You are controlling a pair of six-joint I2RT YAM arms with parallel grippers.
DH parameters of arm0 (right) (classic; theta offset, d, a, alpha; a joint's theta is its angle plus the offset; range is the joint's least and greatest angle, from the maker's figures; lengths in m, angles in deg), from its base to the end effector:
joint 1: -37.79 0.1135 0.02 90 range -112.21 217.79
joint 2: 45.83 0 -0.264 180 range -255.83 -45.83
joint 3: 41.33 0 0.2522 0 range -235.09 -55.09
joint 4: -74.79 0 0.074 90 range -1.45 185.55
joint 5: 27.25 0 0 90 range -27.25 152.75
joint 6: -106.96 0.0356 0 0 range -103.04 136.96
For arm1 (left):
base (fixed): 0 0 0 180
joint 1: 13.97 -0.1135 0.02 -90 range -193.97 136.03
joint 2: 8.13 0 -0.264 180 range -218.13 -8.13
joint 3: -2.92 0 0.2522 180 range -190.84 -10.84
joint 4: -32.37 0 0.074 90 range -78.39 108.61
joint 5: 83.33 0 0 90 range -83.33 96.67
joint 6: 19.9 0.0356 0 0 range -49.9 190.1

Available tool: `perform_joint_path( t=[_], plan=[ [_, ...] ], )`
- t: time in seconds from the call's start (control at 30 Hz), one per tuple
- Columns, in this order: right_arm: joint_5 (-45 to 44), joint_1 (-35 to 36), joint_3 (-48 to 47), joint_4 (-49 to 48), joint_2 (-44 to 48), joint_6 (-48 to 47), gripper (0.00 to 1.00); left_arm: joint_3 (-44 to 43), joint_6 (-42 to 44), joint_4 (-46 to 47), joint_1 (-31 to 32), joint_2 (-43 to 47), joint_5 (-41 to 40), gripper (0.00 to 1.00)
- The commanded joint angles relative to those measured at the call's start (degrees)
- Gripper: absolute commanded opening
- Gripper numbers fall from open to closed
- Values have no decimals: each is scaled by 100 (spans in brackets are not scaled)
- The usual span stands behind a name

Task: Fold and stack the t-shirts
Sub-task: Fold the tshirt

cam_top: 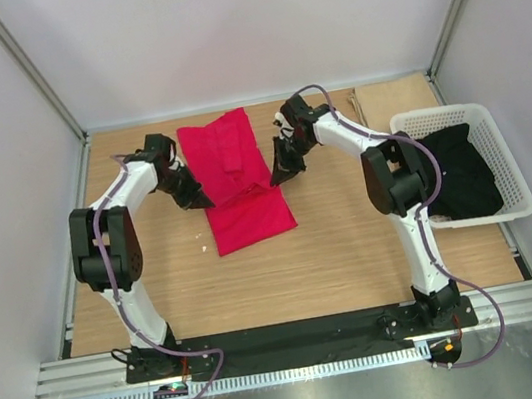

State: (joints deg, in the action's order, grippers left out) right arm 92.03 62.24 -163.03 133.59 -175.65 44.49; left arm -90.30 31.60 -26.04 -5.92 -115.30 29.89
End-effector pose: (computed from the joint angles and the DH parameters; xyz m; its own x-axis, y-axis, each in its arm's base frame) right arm 0.4297 0.2145 0.1840 -0.9902 -0.0073 -0.1397 -0.0878 0.8097 0.5802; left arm 0.3694 -0.0664 0.2032 -0.8922 -0.4516 -0.0033 -0.3941 0.7821 -0.4827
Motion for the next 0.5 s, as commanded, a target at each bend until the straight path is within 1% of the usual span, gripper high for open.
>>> perform_joint_path(
  t=[0.0,0.27,0.47],
  plan=[
    [412,25,-447,84,-148,-81,1,-272,88,-62,-120,-119,156,0],
    [500,16,-1202,181,-684,-2,1,-438,36,-9,-225,-339,182,0],
    [491,-19,-1370,181,-834,77,1,-632,-8,-1,-234,-559,191,0]
  ],
)
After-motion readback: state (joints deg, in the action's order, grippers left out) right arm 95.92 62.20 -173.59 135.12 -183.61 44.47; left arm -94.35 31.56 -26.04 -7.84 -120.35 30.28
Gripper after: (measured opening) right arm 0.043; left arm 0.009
